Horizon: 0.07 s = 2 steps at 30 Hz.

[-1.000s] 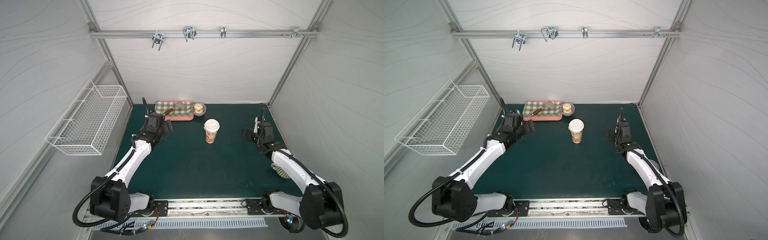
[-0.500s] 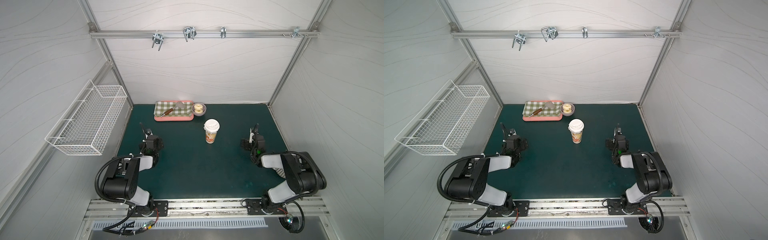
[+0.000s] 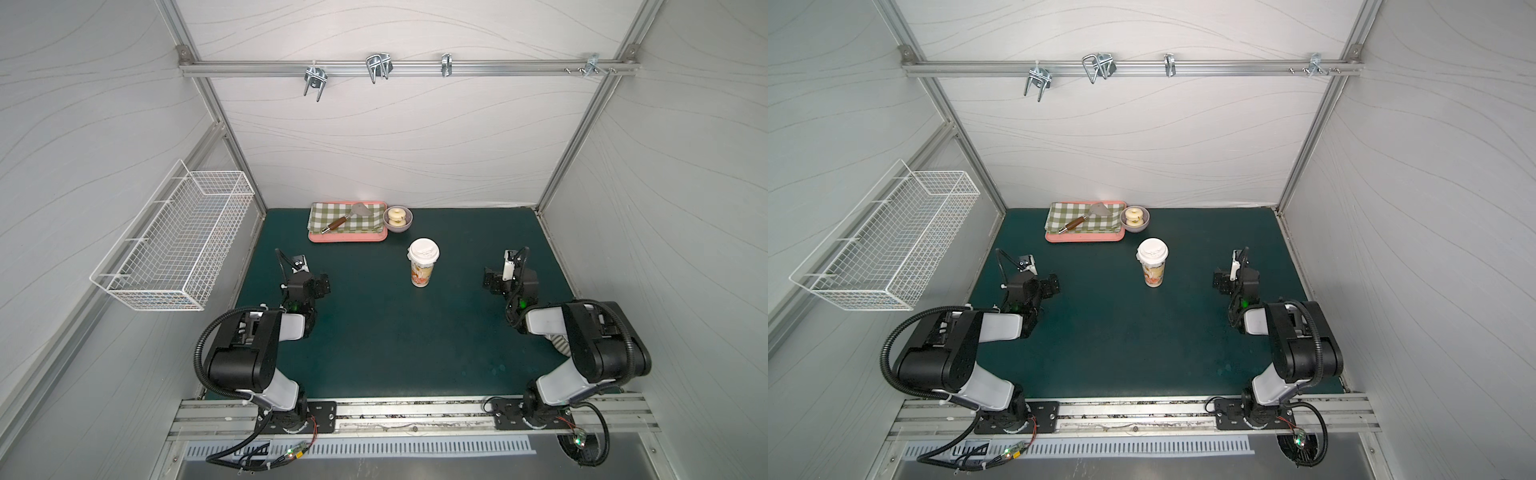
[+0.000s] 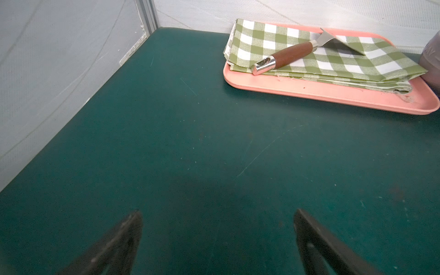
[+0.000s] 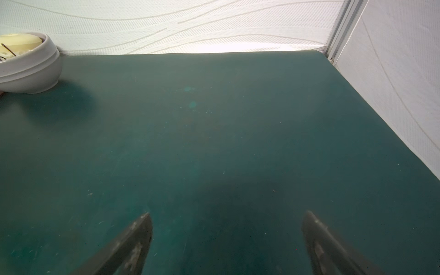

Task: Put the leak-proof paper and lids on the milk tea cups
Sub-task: Reset both arms

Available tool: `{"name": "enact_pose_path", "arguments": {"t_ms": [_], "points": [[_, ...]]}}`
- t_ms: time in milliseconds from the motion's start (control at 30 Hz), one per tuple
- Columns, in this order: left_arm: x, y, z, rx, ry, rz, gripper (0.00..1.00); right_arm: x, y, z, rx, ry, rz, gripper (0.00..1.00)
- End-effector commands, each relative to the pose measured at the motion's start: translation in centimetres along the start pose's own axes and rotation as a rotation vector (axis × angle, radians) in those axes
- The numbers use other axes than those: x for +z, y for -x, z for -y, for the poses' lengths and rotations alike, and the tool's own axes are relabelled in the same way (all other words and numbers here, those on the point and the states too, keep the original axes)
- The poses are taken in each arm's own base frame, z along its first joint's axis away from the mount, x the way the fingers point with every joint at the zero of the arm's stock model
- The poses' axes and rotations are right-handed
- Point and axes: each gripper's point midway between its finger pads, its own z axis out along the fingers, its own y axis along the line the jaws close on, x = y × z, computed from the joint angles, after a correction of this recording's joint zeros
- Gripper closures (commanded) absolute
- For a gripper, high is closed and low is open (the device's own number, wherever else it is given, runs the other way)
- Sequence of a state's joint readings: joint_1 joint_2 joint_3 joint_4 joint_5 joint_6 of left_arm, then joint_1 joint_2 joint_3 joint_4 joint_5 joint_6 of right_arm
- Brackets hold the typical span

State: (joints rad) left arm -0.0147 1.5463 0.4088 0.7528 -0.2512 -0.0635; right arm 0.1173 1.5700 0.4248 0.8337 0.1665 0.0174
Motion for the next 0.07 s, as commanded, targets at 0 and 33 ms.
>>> {"name": "enact_pose_path", "arguments": {"t_ms": [0,33], "points": [[0.12,2.4,0.29,-0.006,-0.013,0.076,0.0,0.22,0.01,-0.2,-0.008,0.023,-0.007,0.01],[0.13,2.42,0.26,-0.006,-0.013,0.076,0.0,0.22,0.05,-0.2,-0.008,0.023,-0.006,0.01]]}}
